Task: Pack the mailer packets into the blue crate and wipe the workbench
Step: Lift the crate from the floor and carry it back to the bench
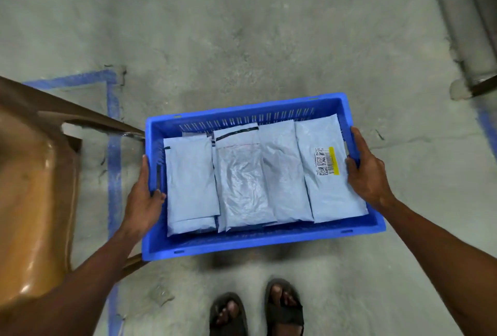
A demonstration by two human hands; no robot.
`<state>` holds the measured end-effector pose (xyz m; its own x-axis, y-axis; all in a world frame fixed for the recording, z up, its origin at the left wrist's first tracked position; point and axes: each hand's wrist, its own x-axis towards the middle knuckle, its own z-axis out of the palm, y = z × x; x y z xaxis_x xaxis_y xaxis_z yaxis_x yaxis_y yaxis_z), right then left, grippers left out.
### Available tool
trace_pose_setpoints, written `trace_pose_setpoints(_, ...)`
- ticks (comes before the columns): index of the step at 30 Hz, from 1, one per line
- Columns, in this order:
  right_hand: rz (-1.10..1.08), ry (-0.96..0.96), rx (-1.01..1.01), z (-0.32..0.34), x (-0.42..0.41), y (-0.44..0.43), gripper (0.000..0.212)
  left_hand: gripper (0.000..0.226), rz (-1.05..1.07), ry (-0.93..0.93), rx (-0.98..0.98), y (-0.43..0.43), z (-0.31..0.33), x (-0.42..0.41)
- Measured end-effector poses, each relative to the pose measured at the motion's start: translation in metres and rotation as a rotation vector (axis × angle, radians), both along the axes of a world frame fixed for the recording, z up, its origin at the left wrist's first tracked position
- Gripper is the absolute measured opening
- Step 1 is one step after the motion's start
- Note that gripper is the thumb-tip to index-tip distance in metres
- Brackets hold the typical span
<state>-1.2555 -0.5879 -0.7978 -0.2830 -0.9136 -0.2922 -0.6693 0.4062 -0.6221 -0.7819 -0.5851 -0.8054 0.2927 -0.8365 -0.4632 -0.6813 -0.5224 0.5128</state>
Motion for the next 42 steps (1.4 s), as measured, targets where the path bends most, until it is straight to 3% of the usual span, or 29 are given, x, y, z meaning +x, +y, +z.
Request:
trace_pose_setpoints(4,-0.070,0.030,0.038,0.122,-0.014,-0.012,0.069,0.088,0.029,0.115,-0.049,-0.017,0.111,-0.016)
trace_pose_setpoints(9,-0.099,0.044,-0.010,0.319,-0.021,-0.032,0.068,0.080,0.067,0.293,-0.211,-0.040,0.300,-0.021)
trace_pose_setpoints(15,-0.063,0.119,-0.153,0.590,0.001,-0.033,0.071,0.074,0.069,0.182,-0.354,-0.058,0.563,0.001)
trace_pose_setpoints(20,-0.014,0.092,-0.294,0.742,0.032,-0.012,0.073,0.068,0.087,0.169,-0.488,-0.025,0.733,0.035)
trace_pose_setpoints(27,0.188,0.052,-0.401,0.859,0.091,0.034,0.074,0.068,0.206,0.085,-0.654,0.109,0.855,0.102)
trace_pose_setpoints(32,0.443,0.043,-0.457,0.910,0.175,0.079,0.074,0.044,0.388,0.015,-0.731,0.264,0.908,0.157)
trace_pose_setpoints(36,0.669,-0.040,-0.491,0.936,0.275,0.132,0.071,0.075,0.604,-0.088,-0.725,0.418,0.940,0.205)
trace_pose_setpoints(42,1.003,-0.207,-0.525,0.964,0.438,0.271,0.062,0.074,0.980,-0.277,-0.721,0.669,0.981,0.226)
